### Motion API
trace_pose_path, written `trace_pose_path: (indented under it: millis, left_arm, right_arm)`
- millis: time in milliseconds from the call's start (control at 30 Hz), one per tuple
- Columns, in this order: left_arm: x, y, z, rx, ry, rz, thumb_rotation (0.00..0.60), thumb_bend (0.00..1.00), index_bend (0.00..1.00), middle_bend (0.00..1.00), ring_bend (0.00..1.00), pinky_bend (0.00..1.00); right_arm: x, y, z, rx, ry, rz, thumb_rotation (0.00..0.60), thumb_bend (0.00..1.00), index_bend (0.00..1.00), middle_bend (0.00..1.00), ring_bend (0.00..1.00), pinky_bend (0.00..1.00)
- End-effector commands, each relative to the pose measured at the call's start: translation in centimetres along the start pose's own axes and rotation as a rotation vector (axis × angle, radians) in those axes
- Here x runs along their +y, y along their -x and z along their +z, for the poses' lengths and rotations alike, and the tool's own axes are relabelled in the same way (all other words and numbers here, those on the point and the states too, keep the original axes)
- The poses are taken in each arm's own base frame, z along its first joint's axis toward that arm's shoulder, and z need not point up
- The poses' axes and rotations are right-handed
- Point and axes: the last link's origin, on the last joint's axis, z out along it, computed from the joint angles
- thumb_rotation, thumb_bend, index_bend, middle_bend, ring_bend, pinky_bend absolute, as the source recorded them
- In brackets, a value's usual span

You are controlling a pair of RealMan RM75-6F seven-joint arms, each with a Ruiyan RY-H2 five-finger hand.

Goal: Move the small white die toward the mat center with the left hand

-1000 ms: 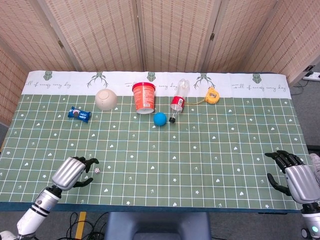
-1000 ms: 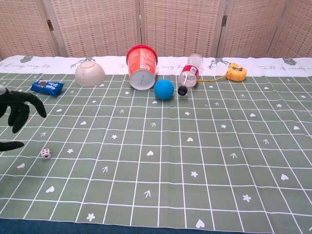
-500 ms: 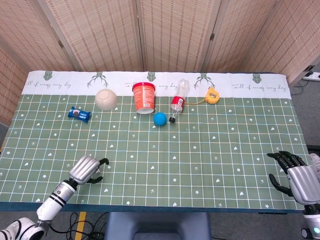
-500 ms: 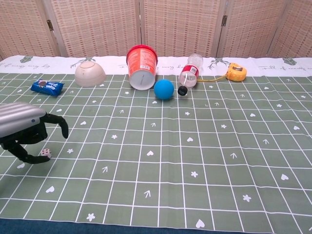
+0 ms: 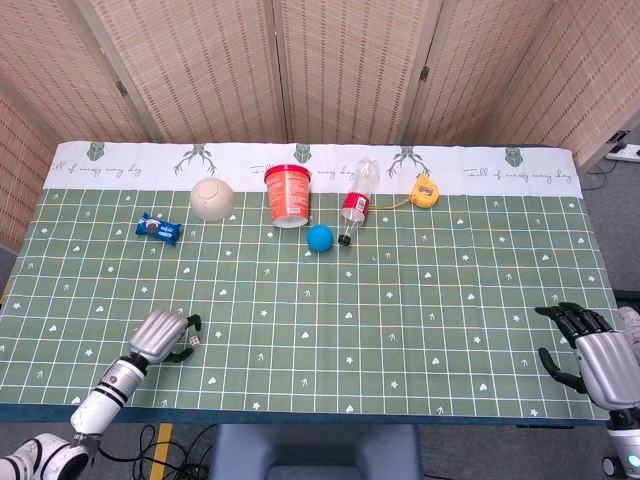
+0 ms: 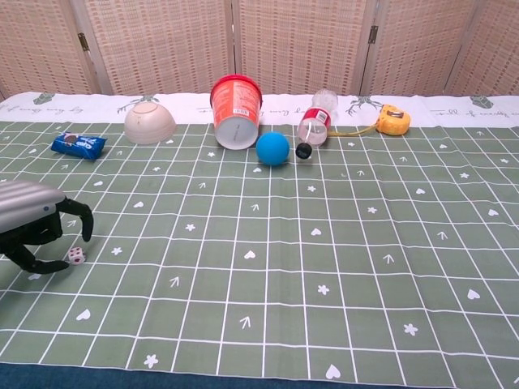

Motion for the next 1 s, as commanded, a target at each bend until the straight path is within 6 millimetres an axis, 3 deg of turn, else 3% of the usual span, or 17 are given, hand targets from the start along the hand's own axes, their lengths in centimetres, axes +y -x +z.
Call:
trace_pose_path:
  millis: [33,667,1000]
  left_arm:
    - [-0.1,0.2,0.1,-0.002,-0.003,-0.009,0.600,0.35,0.46,0.99,0.89,0.86]
    - [0.0,0.6,0.9,-0.017,-0.001,0.006,0.600,0.36,0.50,0.99,0.89,0.86]
    - [-0.2,0.6,1.1,-0.007,-0.013,0.006,0.600,0.40,0.59,0.99,0.89,0.86]
  right_arm:
    - [0.0,0.0,0.0,0.000,-0.001,0.000,0.600,0.33,0.26,0.31,0.22,0.27]
    - [0.2,0.1,-0.1,-0.005,0.010,-0.001,0.600,0.33,0.26,0.31,0.22,0.27]
    - [0.3,0.2,-0.1,-0.008,0.011,-0.001,0.600,0.33,0.26,0.31,0.22,0.27]
